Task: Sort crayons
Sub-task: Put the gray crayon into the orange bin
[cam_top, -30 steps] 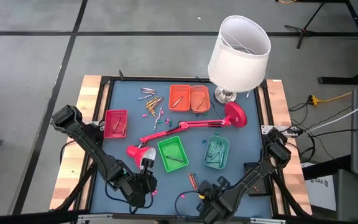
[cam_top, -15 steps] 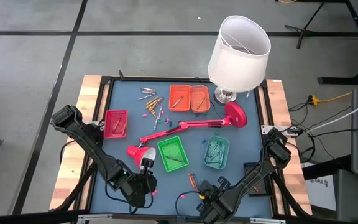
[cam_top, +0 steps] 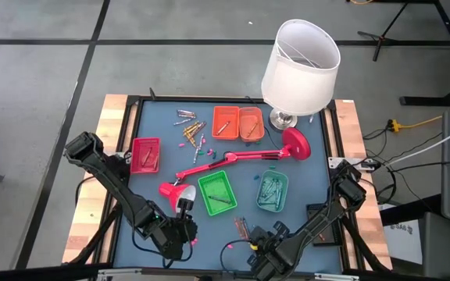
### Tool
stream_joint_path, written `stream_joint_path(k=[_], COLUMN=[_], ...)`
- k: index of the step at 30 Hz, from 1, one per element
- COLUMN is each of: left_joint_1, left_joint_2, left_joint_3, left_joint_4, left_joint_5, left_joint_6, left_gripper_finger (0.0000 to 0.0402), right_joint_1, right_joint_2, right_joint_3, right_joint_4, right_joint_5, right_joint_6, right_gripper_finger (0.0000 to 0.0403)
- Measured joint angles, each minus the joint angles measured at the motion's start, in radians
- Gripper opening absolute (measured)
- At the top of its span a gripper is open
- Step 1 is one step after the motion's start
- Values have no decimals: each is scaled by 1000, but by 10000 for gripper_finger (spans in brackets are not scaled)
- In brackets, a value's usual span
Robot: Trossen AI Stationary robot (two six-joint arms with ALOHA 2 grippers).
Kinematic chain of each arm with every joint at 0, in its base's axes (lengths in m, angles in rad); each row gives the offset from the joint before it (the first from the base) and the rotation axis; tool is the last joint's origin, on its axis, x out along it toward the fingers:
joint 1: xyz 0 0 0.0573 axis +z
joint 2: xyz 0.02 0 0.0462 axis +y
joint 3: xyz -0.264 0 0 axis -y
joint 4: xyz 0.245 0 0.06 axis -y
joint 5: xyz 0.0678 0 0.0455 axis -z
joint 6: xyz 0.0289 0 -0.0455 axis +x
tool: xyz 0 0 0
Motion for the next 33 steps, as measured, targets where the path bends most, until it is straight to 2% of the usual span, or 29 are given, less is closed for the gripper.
stream_joint_path(k=[7,19,26,33], left_joint_1=[0,0,1,6], left_joint_2=[0,0,0,0], left_joint_3=[0,1,1,1], left_joint_4=[0,2,2,2], left_joint_5=[0,-1,-4,-5], left_joint_6=[0,0,0,1], left_gripper_finger=[78,78,78,78], right_joint_1=[0,-6,-10,-11], right_joint_2=[0,35,37,9], right_joint_3=[0,6,5,-1], right_joint_4=[-1,11,5,-2], right_joint_5=[25,7,7,17], right_joint_6=[-2,-53,-53,-54], right_gripper_finger=[90,54,11,15])
